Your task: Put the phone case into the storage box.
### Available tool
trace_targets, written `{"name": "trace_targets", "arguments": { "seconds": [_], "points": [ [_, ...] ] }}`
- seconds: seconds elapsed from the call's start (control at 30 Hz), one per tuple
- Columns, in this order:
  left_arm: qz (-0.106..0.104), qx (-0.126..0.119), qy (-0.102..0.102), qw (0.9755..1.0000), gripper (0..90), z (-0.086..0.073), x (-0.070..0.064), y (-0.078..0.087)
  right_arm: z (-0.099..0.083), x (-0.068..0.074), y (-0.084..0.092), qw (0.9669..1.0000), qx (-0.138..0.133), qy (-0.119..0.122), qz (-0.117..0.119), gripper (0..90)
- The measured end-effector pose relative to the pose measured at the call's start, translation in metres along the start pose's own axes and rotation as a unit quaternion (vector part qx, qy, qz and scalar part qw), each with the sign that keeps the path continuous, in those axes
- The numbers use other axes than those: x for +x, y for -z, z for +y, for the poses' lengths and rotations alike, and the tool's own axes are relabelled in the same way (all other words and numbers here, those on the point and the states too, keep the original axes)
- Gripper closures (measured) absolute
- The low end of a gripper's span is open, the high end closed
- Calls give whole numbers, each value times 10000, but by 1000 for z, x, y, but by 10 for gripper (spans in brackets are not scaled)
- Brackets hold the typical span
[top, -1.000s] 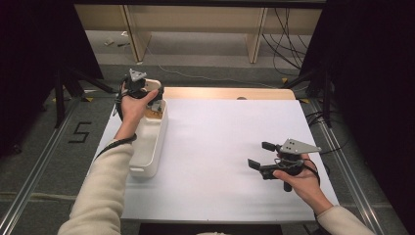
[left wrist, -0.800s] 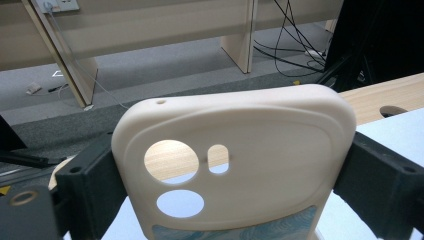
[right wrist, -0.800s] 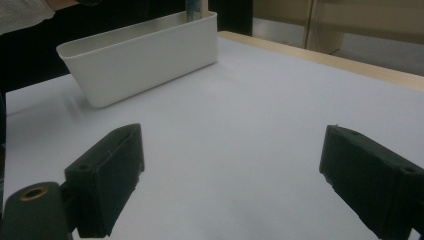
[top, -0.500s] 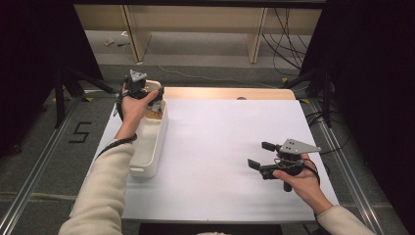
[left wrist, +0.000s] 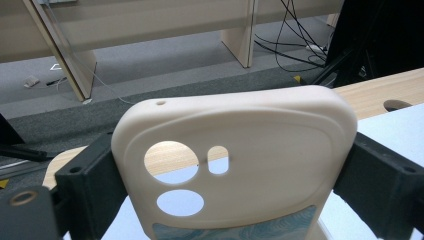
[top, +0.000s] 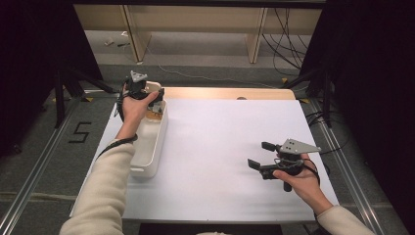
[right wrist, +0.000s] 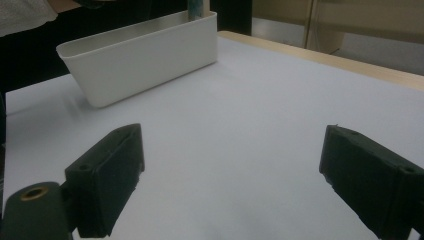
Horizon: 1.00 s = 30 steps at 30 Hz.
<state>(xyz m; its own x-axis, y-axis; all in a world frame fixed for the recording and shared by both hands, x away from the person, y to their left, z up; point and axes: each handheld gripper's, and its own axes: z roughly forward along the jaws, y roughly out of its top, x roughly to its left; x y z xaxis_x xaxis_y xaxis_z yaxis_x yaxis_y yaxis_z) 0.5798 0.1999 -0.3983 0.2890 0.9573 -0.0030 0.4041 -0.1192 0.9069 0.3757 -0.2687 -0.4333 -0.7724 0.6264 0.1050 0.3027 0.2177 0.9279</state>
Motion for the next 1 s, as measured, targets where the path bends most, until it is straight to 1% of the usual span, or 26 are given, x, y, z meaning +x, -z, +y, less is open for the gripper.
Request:
{"name": "trace_targets", "arguments": {
  "seconds": [0.7, 1.0],
  "points": [
    [-42, 111, 57, 9999, 87, -5, 0, -6, 0, 0, 0, 10000, 0, 6, 1, 118],
    [-62, 125, 35, 9999, 85, -5, 0, -8, 0, 0, 0, 10000, -4, 8, -2, 118]
  ]
}}
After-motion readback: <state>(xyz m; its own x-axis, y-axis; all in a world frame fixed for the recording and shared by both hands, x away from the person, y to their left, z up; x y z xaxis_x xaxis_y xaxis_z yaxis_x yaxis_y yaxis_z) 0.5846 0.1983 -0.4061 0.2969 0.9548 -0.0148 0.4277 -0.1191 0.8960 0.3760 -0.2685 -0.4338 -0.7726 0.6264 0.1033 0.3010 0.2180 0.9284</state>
